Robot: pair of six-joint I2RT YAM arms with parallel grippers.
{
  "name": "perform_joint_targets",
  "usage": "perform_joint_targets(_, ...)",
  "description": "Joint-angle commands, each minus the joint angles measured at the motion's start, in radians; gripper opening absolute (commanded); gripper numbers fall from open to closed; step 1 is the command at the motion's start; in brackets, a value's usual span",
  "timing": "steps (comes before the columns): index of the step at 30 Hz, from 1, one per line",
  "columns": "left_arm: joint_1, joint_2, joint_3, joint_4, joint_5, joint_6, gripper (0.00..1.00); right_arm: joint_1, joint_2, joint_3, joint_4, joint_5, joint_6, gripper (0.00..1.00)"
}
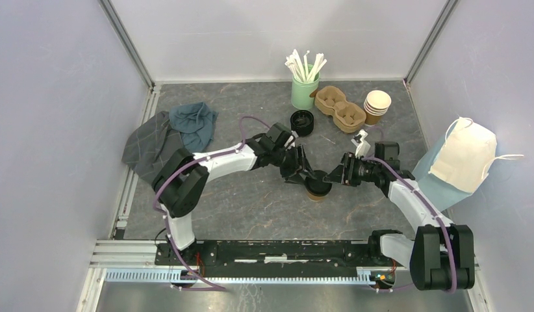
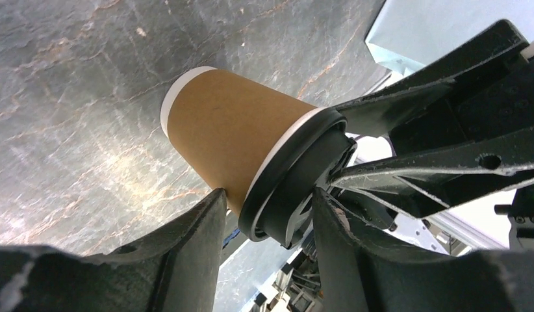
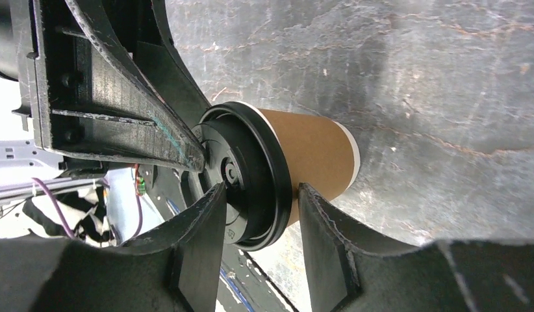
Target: Pack the takeout coffee
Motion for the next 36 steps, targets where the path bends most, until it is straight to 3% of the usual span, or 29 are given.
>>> perform_joint_targets(1, 0.003, -0.101, -0.091, 0.07, -0.021, -0.002, 0.58, 0.035, 0.047, -0.003, 0.067, -0.035, -0.015, 0.49)
perform_joint_targets(7, 0.042, -0.256, -0.197, 0.111, -0.068, -0.038, 0.87, 0.063, 0.064, 0.016, 0.057, -0.03, -0.026, 0.49)
perform_joint_targets(9, 0.049, -0.289, -0.236, 0.139, -0.069, -0.063, 0.89, 0.073, 0.072, 0.018, 0.052, -0.029, -0.032, 0.49)
perform_joint_targets(11, 0.049, -0.294, -0.265, 0.164, -0.058, -0.084, 0.83, 0.08, 0.075, 0.02, 0.051, -0.028, -0.036, 0.49)
perform_joint_targets(13, 0.049, -0.285, -0.278, 0.171, -0.049, -0.094, 0.65, 0.082, 0.079, 0.024, 0.05, -0.026, -0.037, 0.49)
perform_joint_targets(15, 0.048, -0.281, -0.281, 0.17, -0.05, -0.096, 0.53, 0.086, 0.085, 0.029, 0.047, -0.026, -0.041, 0.49)
perform_joint_targets(19, 0.049, -0.277, -0.274, 0.148, -0.063, -0.091, 0.41, 0.088, 0.094, 0.037, 0.043, -0.025, -0.046, 0.49)
perform_joint_targets(36, 0.039, -0.181, -0.243, 0.044, -0.076, -0.014, 0.31, 0.089, 0.11, 0.014, 0.06, -0.009, -0.05, 0.49)
